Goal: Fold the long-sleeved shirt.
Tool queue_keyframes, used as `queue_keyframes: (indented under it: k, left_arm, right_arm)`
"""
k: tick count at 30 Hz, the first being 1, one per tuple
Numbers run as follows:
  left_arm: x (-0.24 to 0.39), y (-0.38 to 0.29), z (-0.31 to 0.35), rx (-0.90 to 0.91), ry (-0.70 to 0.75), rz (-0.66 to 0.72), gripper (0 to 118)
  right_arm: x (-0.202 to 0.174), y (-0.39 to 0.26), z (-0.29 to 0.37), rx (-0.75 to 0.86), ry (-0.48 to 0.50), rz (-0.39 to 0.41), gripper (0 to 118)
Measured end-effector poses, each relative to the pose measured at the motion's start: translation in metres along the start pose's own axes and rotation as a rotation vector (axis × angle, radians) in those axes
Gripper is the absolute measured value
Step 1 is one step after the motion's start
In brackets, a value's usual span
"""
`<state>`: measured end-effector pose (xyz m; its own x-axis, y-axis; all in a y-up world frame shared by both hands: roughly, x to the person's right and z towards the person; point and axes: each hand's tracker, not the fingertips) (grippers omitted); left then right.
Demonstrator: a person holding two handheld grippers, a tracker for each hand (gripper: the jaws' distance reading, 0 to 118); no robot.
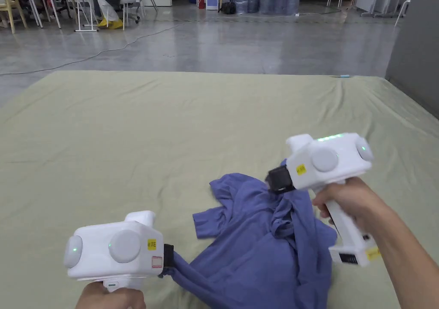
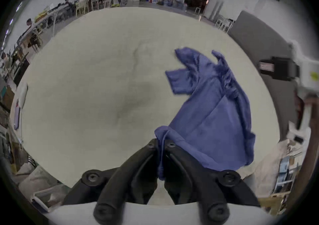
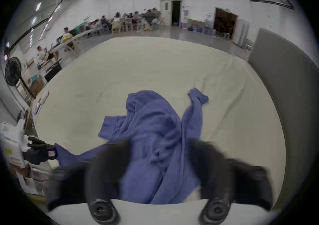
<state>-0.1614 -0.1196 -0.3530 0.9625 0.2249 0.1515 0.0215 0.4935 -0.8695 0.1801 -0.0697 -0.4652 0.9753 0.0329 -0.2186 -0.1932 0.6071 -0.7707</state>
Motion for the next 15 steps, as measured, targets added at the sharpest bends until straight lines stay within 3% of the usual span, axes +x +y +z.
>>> queue_keyframes:
  k: [1,2,5,12,13,15]
  left_arm:
    - [0.000,0.004,0.000,0.003,-0.001,0.001,0]
    - [-0.001,0.007,-0.001,0.007,-0.002,0.003,0]
    - [-0.003,0.009,-0.006,0.007,-0.018,0.019,0]
    - [-0.019,0.000,-0.021,-0.033,-0.020,0.060,0]
    - [-0.021,0.000,-0.022,-0.040,-0.021,0.065,0]
    - [-0.024,0.000,-0.025,-0.043,-0.023,0.074,0]
  right_arm:
    - [0.005,0.016,-0.018,-0.026,0.024,0.033,94]
    - [0.008,0.029,-0.035,-0.059,0.032,0.076,100]
    - [0.012,0.054,-0.091,-0.175,0.021,0.155,100]
    - [0.021,0.050,-0.181,-0.392,-0.003,0.226,100]
    - [0.020,0.045,-0.186,-0.423,-0.032,0.242,95]
    - [0.017,0.032,-0.198,-0.498,-0.039,0.275,64]
